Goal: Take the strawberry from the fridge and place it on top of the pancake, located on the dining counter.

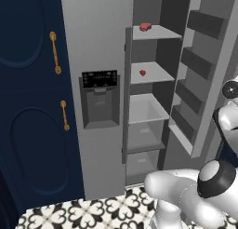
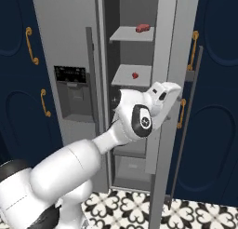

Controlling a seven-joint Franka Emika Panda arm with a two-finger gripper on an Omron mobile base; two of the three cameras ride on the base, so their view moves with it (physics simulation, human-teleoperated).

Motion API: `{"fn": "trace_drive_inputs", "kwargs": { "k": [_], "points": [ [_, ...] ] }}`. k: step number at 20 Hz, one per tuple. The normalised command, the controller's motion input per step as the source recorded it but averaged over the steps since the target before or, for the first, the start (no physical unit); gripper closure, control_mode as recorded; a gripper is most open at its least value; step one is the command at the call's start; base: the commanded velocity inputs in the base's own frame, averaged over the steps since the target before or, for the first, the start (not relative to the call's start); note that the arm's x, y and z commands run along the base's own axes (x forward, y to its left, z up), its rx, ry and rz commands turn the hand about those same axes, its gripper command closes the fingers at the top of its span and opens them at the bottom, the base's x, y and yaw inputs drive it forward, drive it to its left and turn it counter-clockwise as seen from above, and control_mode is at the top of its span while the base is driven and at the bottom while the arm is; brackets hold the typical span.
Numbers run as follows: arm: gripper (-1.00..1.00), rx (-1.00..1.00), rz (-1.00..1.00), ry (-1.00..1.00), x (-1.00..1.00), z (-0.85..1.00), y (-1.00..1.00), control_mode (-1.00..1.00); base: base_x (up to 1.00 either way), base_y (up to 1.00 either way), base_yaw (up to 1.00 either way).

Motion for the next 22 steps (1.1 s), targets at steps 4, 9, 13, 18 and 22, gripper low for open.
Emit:
{"fn": "trace_drive_inputs", "kwargs": {
  "k": [4,9,13,18,22],
  "points": [
    [-1.0,0.59,0.0,0.12,-0.29,0.4,0.85,-1.0,0.0,0.0,0.0],
    [-1.0,0.78,0.0,0.11,-0.1,0.07,1.0,-1.0,0.0,0.0,0.0],
    [-1.0,0.78,-0.05,0.02,-0.29,0.0,1.0,-1.0,0.0,0.0,0.0],
    [-1.0,0.55,-0.31,0.05,-0.38,0.02,0.89,-1.0,0.0,0.0,0.0],
    [-1.0,0.09,-0.35,0.4,-0.58,0.24,0.93,-1.0,0.0,0.0,0.0]
  ]
}}
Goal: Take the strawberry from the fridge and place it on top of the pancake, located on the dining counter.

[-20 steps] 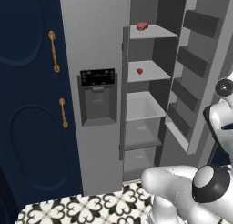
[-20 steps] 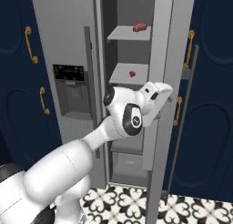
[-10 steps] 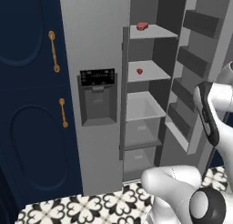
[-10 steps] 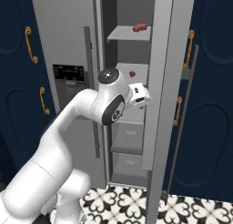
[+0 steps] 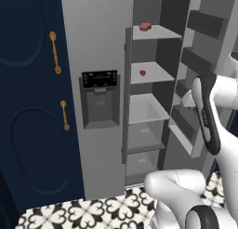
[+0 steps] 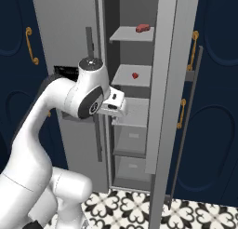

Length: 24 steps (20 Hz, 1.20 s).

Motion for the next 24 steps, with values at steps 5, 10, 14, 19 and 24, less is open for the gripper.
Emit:
{"fn": "trace_drive_inputs", "kwargs": {
  "k": [5,10,14,19,24],
  "points": [
    [-1.0,-0.04,-0.45,0.22,-0.94,-0.13,0.51,-1.0,0.0,0.0,0.0],
    [-1.0,0.0,-0.37,0.07,-0.77,-0.45,0.26,-1.0,0.0,0.0,0.0],
    [-1.0,0.01,0.0,0.02,-0.09,-0.21,-0.11,-1.0,0.0,0.0,0.0],
    [-1.0,0.0,0.11,0.02,-0.09,-0.14,0.23,-1.0,0.0,0.0,0.0],
    [-1.0,0.05,0.22,0.01,-0.02,0.0,0.87,-1.0,0.0,0.0,0.0]
  ]
}}
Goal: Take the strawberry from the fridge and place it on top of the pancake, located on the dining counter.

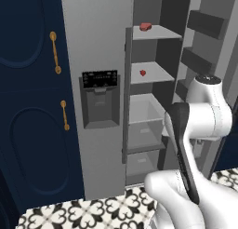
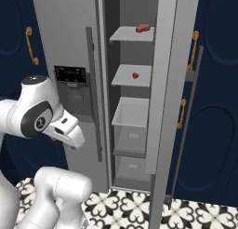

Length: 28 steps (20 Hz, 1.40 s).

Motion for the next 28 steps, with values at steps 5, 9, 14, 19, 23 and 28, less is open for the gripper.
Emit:
{"fn": "trace_drive_inputs", "kwargs": {
  "k": [5,9,14,19,23,28],
  "points": [
    [-1.0,0.05,0.04,0.0,-0.28,-0.09,0.42,-1.0,0.0,0.0,0.0],
    [-1.0,0.0,0.0,0.01,-0.07,-0.05,0.0,-1.0,0.0,0.0,0.0],
    [-1.0,0.0,0.0,0.0,0.0,0.0,0.0,-1.0,0.0,0.0,0.0],
    [-1.0,0.0,-0.1,-0.05,-0.01,0.0,0.01,1.0,0.0,0.0,-0.1],
    [-1.0,0.0,0.0,0.0,0.0,0.0,0.0,1.0,-0.06,0.15,-0.55],
    [-1.0,0.0,0.0,0.0,0.0,0.0,0.0,1.0,0.58,0.39,-0.34]
  ]
}}
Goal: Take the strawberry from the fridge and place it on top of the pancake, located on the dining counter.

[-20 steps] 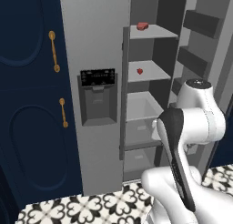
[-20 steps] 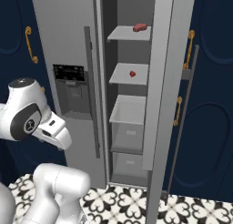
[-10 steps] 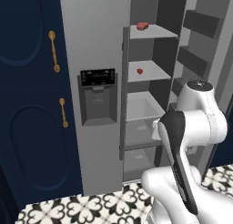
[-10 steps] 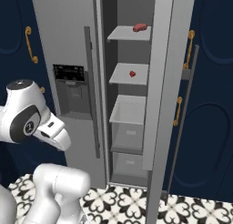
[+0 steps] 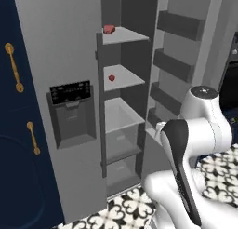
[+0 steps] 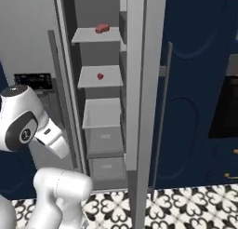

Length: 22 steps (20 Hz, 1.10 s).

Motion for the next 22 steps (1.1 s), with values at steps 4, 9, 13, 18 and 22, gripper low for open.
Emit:
{"fn": "trace_drive_inputs", "kwargs": {
  "k": [4,9,13,18,22],
  "points": [
    [-1.0,0.0,0.0,0.0,0.0,0.0,0.0,1.0,0.67,0.32,-0.1],
    [-1.0,0.0,0.0,0.0,0.0,0.0,0.0,1.0,0.7,0.05,-0.01],
    [-1.0,0.0,0.0,0.0,0.0,0.0,0.0,1.0,0.73,0.0,0.02],
    [-1.0,0.0,0.0,0.0,0.0,0.0,0.0,1.0,0.43,-0.08,0.23],
    [-1.0,0.0,0.0,0.0,0.0,0.0,0.0,1.0,0.46,-0.3,0.33]
  ]
}}
